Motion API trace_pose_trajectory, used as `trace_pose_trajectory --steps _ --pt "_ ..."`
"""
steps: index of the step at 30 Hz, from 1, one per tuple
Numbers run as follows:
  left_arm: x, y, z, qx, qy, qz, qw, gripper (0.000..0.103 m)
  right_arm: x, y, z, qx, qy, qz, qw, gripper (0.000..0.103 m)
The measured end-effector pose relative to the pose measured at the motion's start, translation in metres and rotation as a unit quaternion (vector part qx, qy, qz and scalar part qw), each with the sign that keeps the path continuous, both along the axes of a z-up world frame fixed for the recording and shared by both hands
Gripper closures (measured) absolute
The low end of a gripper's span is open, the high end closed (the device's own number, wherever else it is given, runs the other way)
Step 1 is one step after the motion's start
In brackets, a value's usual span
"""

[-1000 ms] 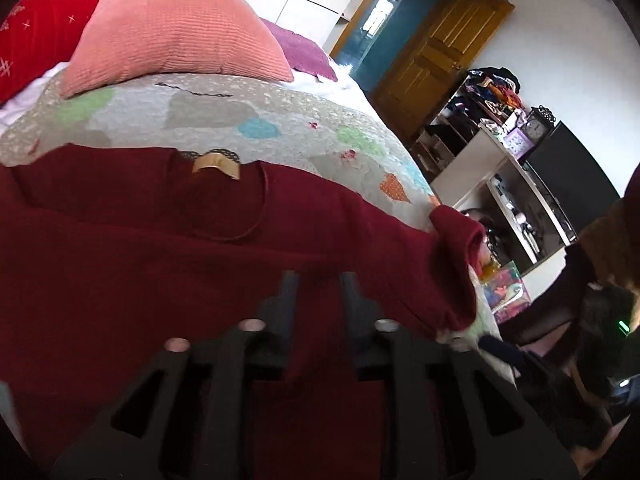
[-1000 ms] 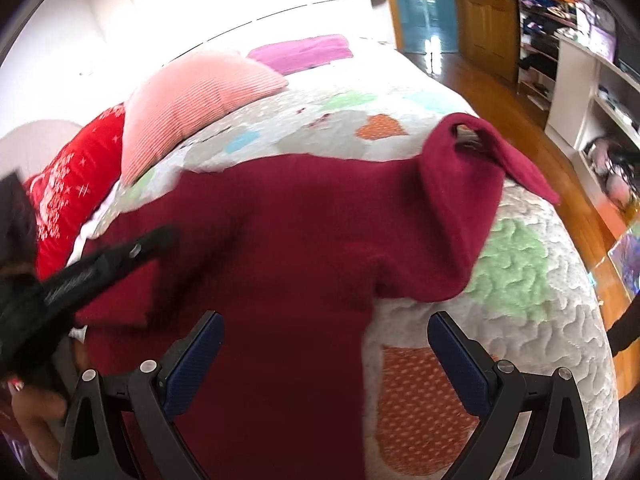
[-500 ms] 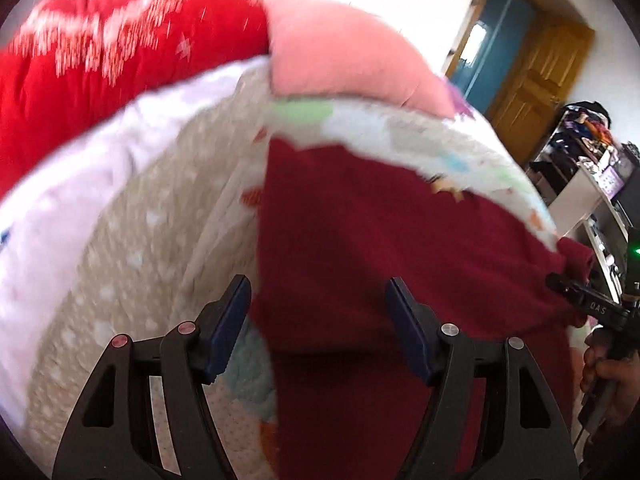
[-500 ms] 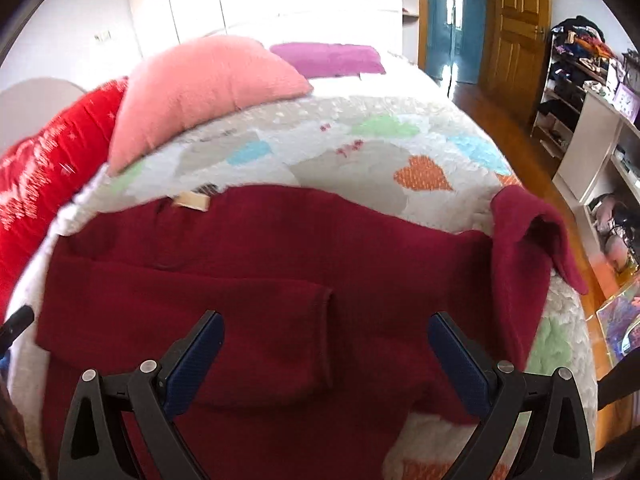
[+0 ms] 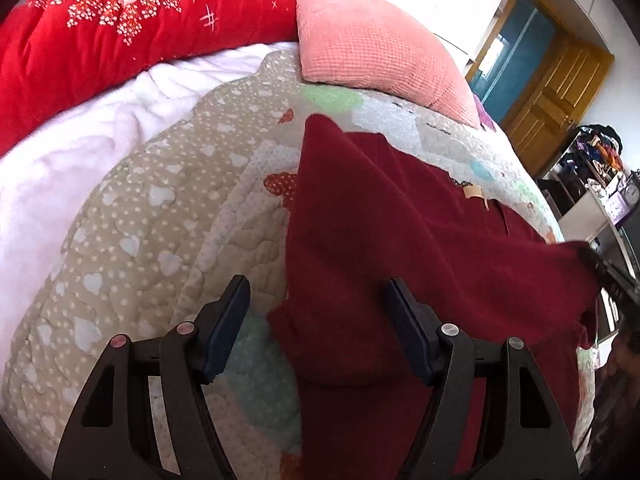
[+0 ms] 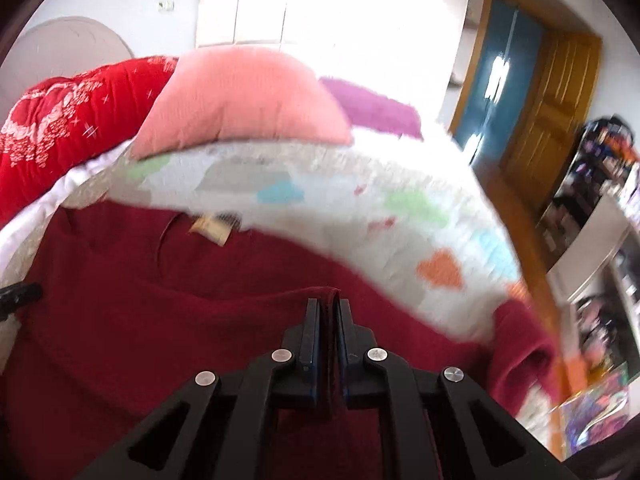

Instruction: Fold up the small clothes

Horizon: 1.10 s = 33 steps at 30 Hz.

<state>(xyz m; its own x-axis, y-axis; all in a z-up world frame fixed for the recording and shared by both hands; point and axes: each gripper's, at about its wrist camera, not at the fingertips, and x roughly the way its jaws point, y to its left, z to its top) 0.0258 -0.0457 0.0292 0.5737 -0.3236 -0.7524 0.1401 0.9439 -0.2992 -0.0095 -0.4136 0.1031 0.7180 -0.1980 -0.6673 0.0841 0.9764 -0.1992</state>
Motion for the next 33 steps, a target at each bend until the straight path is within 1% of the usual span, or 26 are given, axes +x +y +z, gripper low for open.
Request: trace_pose_trajectory --steps 2,4,5,7,8,9,10,11,12,13,14,16,17,19,21,23,24,26,27,29,30,31,33 --pt "0.0 -0.002 -0.002 0.009 0.002 0.0 1.0 0.033 0.006 -0.003 -0.002 -0.008 -0.003 -0.019 1.0 0.097" --pt "0.002 -0.003 -0.003 0.013 0.001 0.001 0.9999 0.033 0.008 -0.011 -0.014 -0.019 0.009 -0.051 0.998 0.097" --pt "0.002 -0.004 -0.004 0.015 0.003 0.002 0.9999 0.033 0.01 -0.017 -0.02 -0.015 0.019 -0.059 0.998 0.097" --pt "0.004 -0.003 -0.006 0.017 0.007 0.003 0.9998 0.033 0.015 -0.031 -0.041 0.002 0.052 -0.074 0.996 0.096" --pt "0.003 -0.003 -0.006 0.018 0.006 0.004 0.9998 0.033 0.015 -0.038 -0.048 0.028 0.066 -0.073 0.995 0.096" --pt "0.003 -0.003 -0.005 0.019 0.004 0.005 0.9998 0.033 0.013 -0.043 -0.048 0.039 0.069 -0.081 0.994 0.096" --pt "0.002 -0.002 -0.003 0.02 0.002 0.006 0.9998 0.033 0.008 -0.047 -0.044 0.04 0.064 -0.097 0.992 0.093" --pt "0.001 -0.001 -0.002 0.021 0.0 0.008 0.9997 0.033 0.002 -0.048 -0.035 0.039 0.049 -0.109 0.992 0.092" --pt "0.0 0.001 0.001 0.023 -0.007 0.012 0.9996 0.033 -0.005 -0.044 -0.023 0.048 0.029 -0.108 0.993 0.091" --pt "-0.001 0.001 0.002 0.026 -0.011 0.013 0.9995 0.033 -0.009 -0.038 -0.015 0.064 0.017 -0.094 0.993 0.09" --pt "-0.002 0.002 0.003 0.031 -0.014 0.015 0.9993 0.033 -0.009 -0.023 -0.005 0.098 0.011 -0.052 0.994 0.087" --pt "-0.002 0.005 0.002 0.041 -0.011 0.022 0.9989 0.033 0.0 0.007 -0.002 0.149 0.027 0.024 0.988 0.077" --pt "-0.002 0.008 0.001 0.037 -0.005 0.025 0.999 0.033 0.009 0.033 -0.003 0.183 0.042 0.08 0.979 0.076" --pt "-0.001 0.012 0.0 0.033 0.0 0.028 0.9991 0.033 0.028 0.082 -0.01 0.217 0.068 0.154 0.962 0.076" --pt "-0.002 0.015 -0.001 0.03 0.004 0.03 0.9991 0.033 0.045 0.122 -0.017 0.22 0.084 0.19 0.953 0.076" --pt "-0.002 0.016 -0.001 0.029 0.004 0.03 0.9991 0.033 0.065 0.159 -0.024 0.209 0.09 0.223 0.948 0.076" --pt "-0.002 0.015 -0.001 0.03 0.005 0.028 0.9991 0.033 0.076 0.177 -0.03 0.196 0.094 0.234 0.948 0.076" --pt "-0.002 0.014 -0.001 0.035 0.003 0.025 0.9991 0.033 0.097 0.197 -0.046 0.179 0.103 0.227 0.952 0.076" --pt "-0.001 0.014 -0.002 0.035 0.003 0.027 0.999 0.033 0.109 0.204 -0.055 0.168 0.107 0.211 0.957 0.076" --pt "0.002 0.014 -0.004 0.035 0.005 0.027 0.999 0.033 0.126 0.208 -0.069 0.138 0.103 0.183 0.968 0.076" --pt "0.003 0.015 -0.004 0.031 0.006 0.027 0.9991 0.033 0.133 0.207 -0.073 0.134 0.097 0.174 0.971 0.076" --pt "0.004 0.016 -0.004 0.028 0.007 0.027 0.9992 0.033 0.134 0.204 -0.072 0.142 0.097 0.17 0.97 0.076" --pt "0.003 0.017 -0.003 0.027 0.007 0.027 0.9992 0.033 0.127 0.192 -0.062 0.156 0.092 0.162 0.97 0.076"
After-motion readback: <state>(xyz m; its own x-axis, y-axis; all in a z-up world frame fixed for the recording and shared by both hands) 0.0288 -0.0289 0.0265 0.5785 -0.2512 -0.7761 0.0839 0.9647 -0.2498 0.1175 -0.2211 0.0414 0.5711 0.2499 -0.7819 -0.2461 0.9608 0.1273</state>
